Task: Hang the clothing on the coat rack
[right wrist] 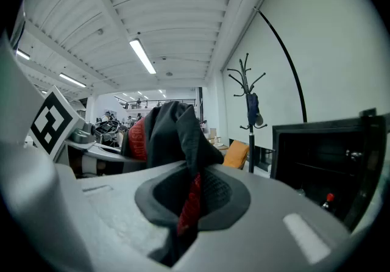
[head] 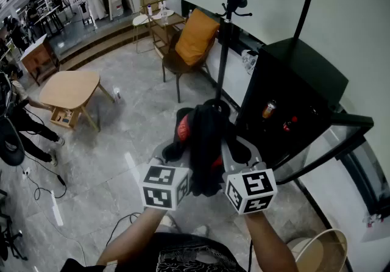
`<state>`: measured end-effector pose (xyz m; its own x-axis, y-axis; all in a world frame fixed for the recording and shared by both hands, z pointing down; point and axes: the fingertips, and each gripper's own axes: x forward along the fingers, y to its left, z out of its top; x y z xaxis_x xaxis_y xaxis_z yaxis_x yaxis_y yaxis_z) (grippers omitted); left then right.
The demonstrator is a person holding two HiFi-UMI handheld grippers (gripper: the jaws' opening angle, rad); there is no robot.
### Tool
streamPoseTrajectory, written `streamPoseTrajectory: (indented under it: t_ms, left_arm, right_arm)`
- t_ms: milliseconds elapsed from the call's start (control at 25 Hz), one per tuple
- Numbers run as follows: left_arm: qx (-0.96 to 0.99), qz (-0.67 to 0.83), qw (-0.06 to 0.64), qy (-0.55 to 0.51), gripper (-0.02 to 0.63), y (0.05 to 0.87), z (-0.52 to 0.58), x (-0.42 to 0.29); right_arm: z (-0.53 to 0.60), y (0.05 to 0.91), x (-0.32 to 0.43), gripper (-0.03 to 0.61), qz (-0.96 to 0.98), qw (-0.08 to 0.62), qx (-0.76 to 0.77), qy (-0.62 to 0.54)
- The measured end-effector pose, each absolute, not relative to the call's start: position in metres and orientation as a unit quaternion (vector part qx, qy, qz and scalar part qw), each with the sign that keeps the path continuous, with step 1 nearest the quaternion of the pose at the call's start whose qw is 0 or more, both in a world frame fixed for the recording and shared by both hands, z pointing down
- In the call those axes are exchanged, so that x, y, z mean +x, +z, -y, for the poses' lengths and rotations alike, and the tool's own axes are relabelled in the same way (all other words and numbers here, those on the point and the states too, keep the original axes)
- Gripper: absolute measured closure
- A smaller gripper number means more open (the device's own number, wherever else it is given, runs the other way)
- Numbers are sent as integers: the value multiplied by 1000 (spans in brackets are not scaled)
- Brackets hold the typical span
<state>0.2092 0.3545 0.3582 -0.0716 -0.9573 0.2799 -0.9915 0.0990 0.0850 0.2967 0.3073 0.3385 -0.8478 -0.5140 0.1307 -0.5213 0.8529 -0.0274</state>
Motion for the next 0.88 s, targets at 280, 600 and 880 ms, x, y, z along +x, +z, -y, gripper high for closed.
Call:
streamPoseTrajectory:
  t_ms: [280,600,880]
  left_arm:
    - [661,736,130,61,580,351,-358,206]
    - [663,732,142,61,580,359,-339,194]
    - [680,714,155,58,580,374,-301,168]
  right_arm:
    - [-313,333,295,557,964,52,261,30]
    - [-295,339,284,557,962,57,265,33]
    - [-261,354,260,557,955,71,286,43]
